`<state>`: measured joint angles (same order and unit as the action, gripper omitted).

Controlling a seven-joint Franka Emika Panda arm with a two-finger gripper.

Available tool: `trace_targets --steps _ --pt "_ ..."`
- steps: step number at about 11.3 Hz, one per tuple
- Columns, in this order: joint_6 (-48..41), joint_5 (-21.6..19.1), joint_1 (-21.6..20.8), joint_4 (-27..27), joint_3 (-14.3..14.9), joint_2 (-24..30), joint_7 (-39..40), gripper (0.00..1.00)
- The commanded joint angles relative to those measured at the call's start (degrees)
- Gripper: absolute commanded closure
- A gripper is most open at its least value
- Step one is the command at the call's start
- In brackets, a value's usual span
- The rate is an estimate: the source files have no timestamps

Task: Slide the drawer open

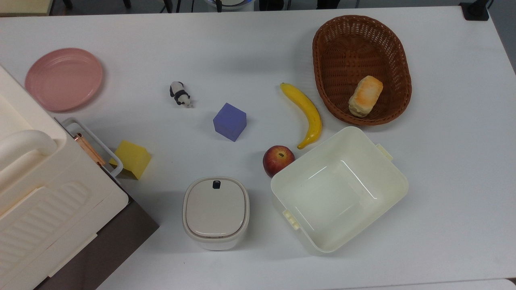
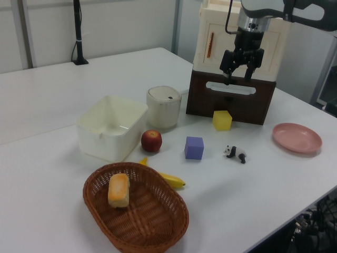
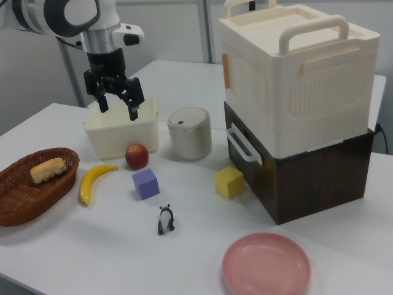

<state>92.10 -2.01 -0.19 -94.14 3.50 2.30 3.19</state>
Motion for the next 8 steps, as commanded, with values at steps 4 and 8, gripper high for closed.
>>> trace_targets --steps 4,8 --pt "-3.5 2.97 -0.08 -0.34 -0.86 2.09 3.94 0.0" --pt "-3.59 1.13 0.45 -0.6 -0.86 2.27 2.79 0.0"
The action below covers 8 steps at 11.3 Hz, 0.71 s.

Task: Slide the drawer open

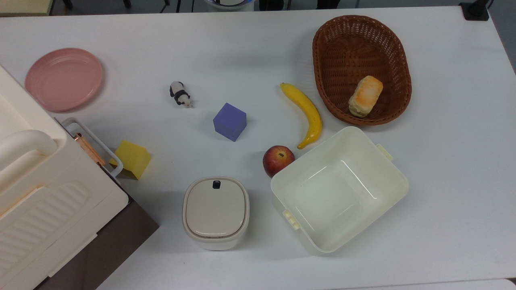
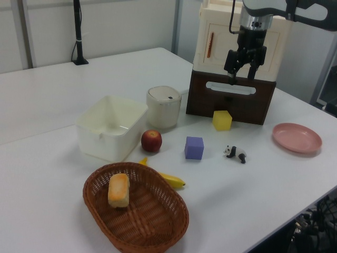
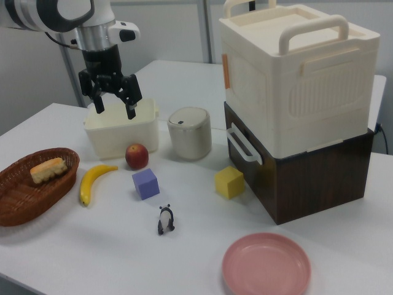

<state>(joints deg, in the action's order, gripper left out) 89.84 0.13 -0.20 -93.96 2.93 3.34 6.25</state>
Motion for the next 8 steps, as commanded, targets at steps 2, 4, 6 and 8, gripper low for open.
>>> trace_targets --steps 2,4,6,8 --pt "-1.25 -1.01 0.47 -1.05 -0.3 1.15 -0.1 0.0" --pt "-0.55 -0.31 0.38 -1.23 -0.3 0.8 0.78 0.0" --pt "-0.02 -0.13 0.73 -1.14 -0.3 0.27 6.8 0.0" --pt "0.33 0.4 2.04 -0.88 -0.3 -0.78 20.49 0.0"
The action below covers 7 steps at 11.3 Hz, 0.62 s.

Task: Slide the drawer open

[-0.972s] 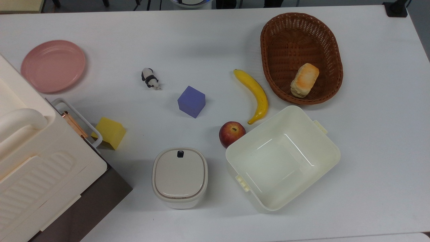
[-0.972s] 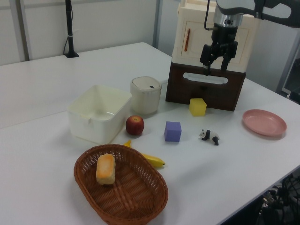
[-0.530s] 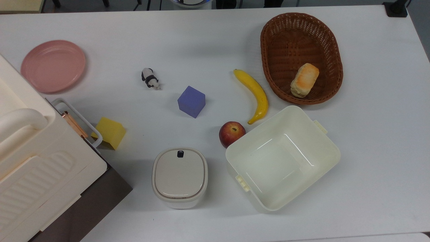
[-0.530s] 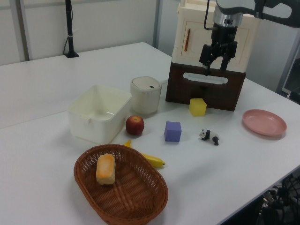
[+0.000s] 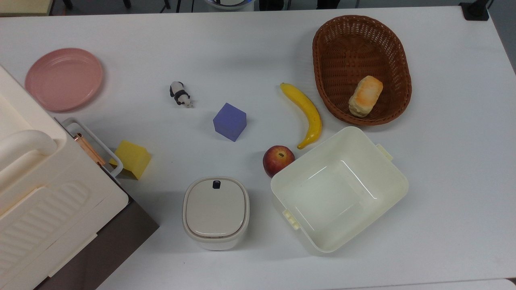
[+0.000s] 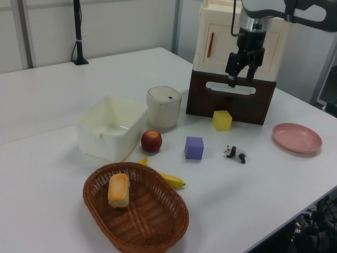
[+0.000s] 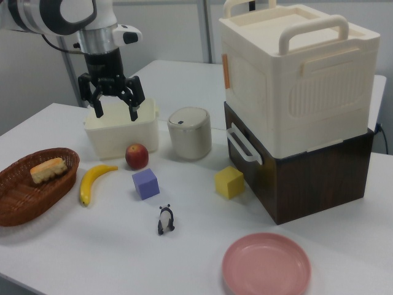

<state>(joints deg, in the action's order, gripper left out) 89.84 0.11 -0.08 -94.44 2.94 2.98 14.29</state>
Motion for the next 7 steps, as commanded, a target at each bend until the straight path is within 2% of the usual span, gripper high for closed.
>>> trace_targets --steps 1,3,4,7 --pt "1.64 0.42 2.62 -0.48 -0.31 -0.61 18.08 0.0" --pt "6.56 0.42 4.2 -0.84 -0.22 -2.18 28.19 0.0" --pt "8.84 0.42 5.08 -0.84 -0.22 -3.23 30.59 0.0" --pt "17.8 1.37 7.1 -0.75 -0.22 -7.01 31.67 0.0"
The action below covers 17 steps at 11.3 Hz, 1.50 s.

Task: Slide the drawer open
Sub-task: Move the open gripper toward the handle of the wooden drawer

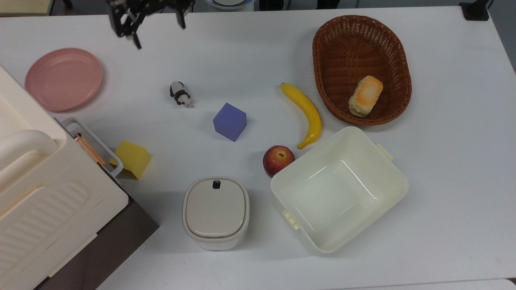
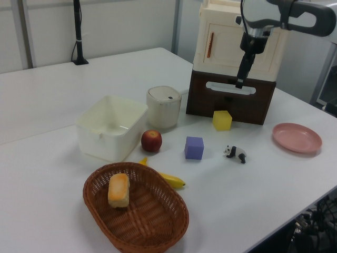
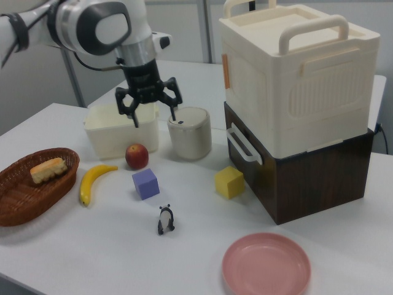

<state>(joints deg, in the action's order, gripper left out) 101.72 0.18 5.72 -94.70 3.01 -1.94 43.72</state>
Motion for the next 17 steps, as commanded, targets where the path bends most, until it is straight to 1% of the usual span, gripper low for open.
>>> trace_targets --steps 1,4,6,10,11,15,17 --pt "8.81 2.1 1.58 -0.49 -0.28 -3.76 4.25 0.0" --pt "15.94 2.11 3.33 -0.23 -0.28 -7.63 9.09 0.0" --pt "19.46 1.76 4.48 -0.23 -0.28 -8.96 10.07 0.0" --pt "20.27 1.67 5.62 0.65 -0.28 -11.94 9.98 0.0" --pt "20.88 1.5 6.06 1.78 -0.28 -12.82 9.98 0.0" --pt "24.4 1.67 6.76 2.32 -0.28 -14.84 9.72 0.0" --pt "24.49 1.58 7.2 4.94 -0.28 -16.95 9.63 0.0"
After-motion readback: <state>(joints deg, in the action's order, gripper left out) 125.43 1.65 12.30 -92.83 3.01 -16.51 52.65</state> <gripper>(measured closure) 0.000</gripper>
